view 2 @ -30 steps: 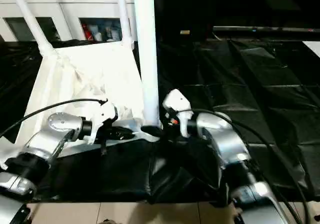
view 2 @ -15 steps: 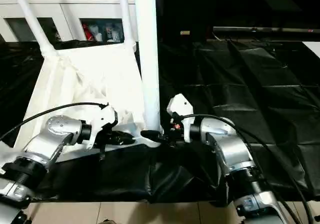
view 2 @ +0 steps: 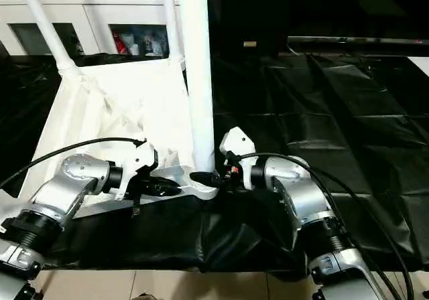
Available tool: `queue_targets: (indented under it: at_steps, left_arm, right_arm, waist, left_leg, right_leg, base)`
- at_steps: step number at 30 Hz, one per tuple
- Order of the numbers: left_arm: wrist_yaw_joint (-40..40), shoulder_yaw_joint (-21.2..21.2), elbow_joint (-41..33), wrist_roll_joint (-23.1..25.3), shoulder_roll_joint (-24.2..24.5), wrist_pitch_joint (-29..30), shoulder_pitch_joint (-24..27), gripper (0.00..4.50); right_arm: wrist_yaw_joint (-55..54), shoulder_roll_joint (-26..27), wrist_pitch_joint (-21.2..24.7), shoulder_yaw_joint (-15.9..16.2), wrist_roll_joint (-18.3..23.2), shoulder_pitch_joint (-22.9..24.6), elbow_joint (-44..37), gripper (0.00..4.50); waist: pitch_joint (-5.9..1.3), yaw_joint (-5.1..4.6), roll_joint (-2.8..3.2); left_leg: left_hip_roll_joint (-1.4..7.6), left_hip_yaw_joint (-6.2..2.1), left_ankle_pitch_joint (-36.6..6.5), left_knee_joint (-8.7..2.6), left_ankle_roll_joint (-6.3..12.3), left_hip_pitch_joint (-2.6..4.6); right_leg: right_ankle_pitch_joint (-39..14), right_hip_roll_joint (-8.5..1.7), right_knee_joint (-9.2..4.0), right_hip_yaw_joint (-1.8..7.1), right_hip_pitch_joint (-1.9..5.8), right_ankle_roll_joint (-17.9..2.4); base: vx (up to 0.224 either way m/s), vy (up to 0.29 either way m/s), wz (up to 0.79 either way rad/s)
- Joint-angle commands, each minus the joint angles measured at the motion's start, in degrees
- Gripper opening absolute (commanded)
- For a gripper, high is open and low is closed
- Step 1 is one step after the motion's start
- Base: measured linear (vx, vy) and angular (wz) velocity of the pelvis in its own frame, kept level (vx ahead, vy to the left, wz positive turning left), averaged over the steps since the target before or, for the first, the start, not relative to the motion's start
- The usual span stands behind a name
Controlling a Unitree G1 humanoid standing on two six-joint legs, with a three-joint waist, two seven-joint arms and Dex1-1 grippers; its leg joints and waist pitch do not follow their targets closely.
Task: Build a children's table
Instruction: Rotate leg to tighten
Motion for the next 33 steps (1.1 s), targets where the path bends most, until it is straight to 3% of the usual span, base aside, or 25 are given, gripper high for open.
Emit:
queue_targets:
  at_steps: [1, 4, 8, 10, 11, 14, 18, 22, 23, 25, 28, 32, 33]
  left_arm:
    - [-1.2, -0.1, -1.9, -1.4, -0.6, -0.2, -1.1, 0.00]
    - [0.0, 0.1, -1.5, -1.2, -1.0, 0.2, -1.3, 0.00]
    - [8.9, 1.6, 2.3, 1.5, -3.2, -0.7, -2.9, 0.00]
    - [13.6, 3.0, 4.3, 1.9, -4.9, 0.6, -4.1, 0.00]
    - [18.5, 3.7, 5.4, 2.6, -7.2, 2.4, -4.9, 0.00]
    - [22.3, 3.8, 6.1, 3.2, -9.3, 3.7, -5.4, 0.00]
    - [26.0, 3.7, 7.0, 3.7, -11.7, 4.6, -5.8, 0.00]
    - [25.2, 3.1, 6.6, 3.7, -11.9, 4.3, -6.0, 0.00]
    - [25.0, 3.1, 6.5, 3.7, -11.7, 4.3, -5.9, 0.00]
    - [24.0, 2.7, 6.2, 3.7, -11.0, 3.8, -5.8, 0.00]
    - [23.1, 2.5, 6.6, 3.8, -9.6, 2.6, -5.9, 0.00]
    - [18.1, 1.8, 5.9, 3.2, -7.6, -0.2, -4.9, 0.00]
    - [14.2, 1.1, 4.6, 2.4, -6.5, -0.8, -4.0, 0.00]
  right_arm:
    - [0.4, 0.2, -0.4, 0.0, 0.5, 0.1, -0.1, 2.73]
    - [-0.2, 0.5, 0.6, 0.1, 0.6, 1.4, -0.5, 2.36]
    - [-5.6, 2.7, 1.6, -1.8, 0.6, 2.6, 0.5, 2.13]
    - [-11.1, 4.7, 1.9, -3.0, -0.3, 3.1, 1.3, 1.97]
    - [-22.2, 8.5, 4.2, -5.6, -1.7, 3.8, 2.4, 1.96]
    - [-31.2, 12.2, 6.5, -7.5, -2.7, 4.5, 2.4, 1.93]
    - [-39.1, 16.6, 9.6, -8.0, -4.0, 6.0, 0.7, 1.93]
    - [-38.1, 18.4, 9.4, -5.5, -4.6, 7.0, -2.5, 1.93]
    - [-37.9, 18.4, 9.2, -5.4, -4.6, 6.9, -2.6, 2.63]
    - [-36.2, 18.0, 8.6, -5.3, -3.8, 6.4, -2.9, 2.63]
    - [-34.2, 16.8, 8.2, -5.6, -3.0, 4.5, -2.4, 3.06]
    - [-29.0, 14.2, 8.8, -5.0, -3.0, 2.4, -2.9, 3.06]
    - [-24.3, 11.6, 8.0, -3.6, -3.2, 1.9, -3.3, 3.06]
  waist:
    - [-4.57, 0.01, -0.07]
    - [-4.55, 0.08, -0.14]
    - [-4.38, 0.30, -0.50]
    - [-4.16, 0.26, -0.57]
    - [-4.11, 0.14, -0.66]
    - [-3.95, -0.45, -0.59]
    - [-3.83, -0.91, -0.53]
    - [-3.87, -0.87, -0.53]
    - [-3.89, -0.89, -0.51]
    - [-3.91, -0.98, -0.43]
    - [-3.93, -1.30, -0.44]
    - [-4.14, -1.71, 0.05]
    - [-4.19, -1.85, 0.15]
  left_leg:
    - [1.96, -0.64, -5.5, -3.35, 4.23, 0.97]
    - [1.97, -0.61, -5.2, -3.32, 4.44, 0.97]
    - [1.96, -0.63, -6.2, -3.49, 3.76, 1.07]
    - [1.94, -0.60, -7.5, -3.66, 2.75, 1.14]
    - [1.98, -0.67, -8.5, -3.86, 1.87, 1.18]
    - [1.71, -0.86, -10.0, -4.23, -0.10, 1.05]
    - [1.64, -0.82, -11.0, -4.40, -0.34, 1.08]
    - [1.70, -0.90, -11.6, -4.59, -0.34, 1.21]
    - [1.75, -0.94, -11.9, -4.64, -0.41, 1.16]
    - [1.72, -0.94, -12.2, -4.67, -0.29, 1.11]
    - [1.66, -0.94, -11.6, -4.64, 0.03, 0.94]
    - [1.55, -0.99, -9.5, -4.35, 0.79, 0.82]
    - [1.56, -0.92, -9.2, -4.26, 1.08, 0.88]
  right_leg:
    - [5.1, -3.00, -3.23, 2.46, 3.44, -16.5]
    - [5.0, -3.03, -3.26, 2.49, 3.40, -16.6]
    - [2.6, -3.10, -3.57, 2.56, 3.25, -16.1]
    - [-0.6, -3.15, -3.90, 2.65, 3.15, -15.2]
    - [-3.1, -3.31, -4.13, 2.73, 3.16, -14.7]
    - [-7.7, -3.30, -4.54, 2.67, 3.26, -12.8]
    - [-8.2, -3.08, -4.91, 2.89, 2.94, -11.5]
    - [-8.2, -3.11, -5.03, 2.90, 2.87, -10.8]
    - [-8.0, -3.13, -5.01, 2.90, 2.92, -10.8]
    - [-7.0, -3.09, -4.94, 2.88, 2.95, -11.0]
    - [-5.4, -3.08, -4.84, 2.86, 3.14, -11.6]
    - [-1.5, -3.08, -4.48, 2.82, 3.37, -12.8]
    - [-0.3, -2.99, -4.37, 2.75, 3.40, -13.2]
  base:
    - [0.000, 0.000, 0.00]
    - [0.000, 0.000, 0.00]
    - [0.000, 0.000, 0.00]
    - [0.000, 0.000, 0.00]
    - [0.000, 0.000, 0.00]
    - [0.000, 0.000, 0.00]
    - [0.000, 0.000, 0.00]
    - [0.000, 0.000, 0.00]
    - [0.000, 0.000, 0.00]
    - [0.000, 0.000, 0.00]
    - [0.000, 0.000, 0.00]
    - [0.000, 0.000, 0.00]
    - [0.000, 0.000, 0.00]
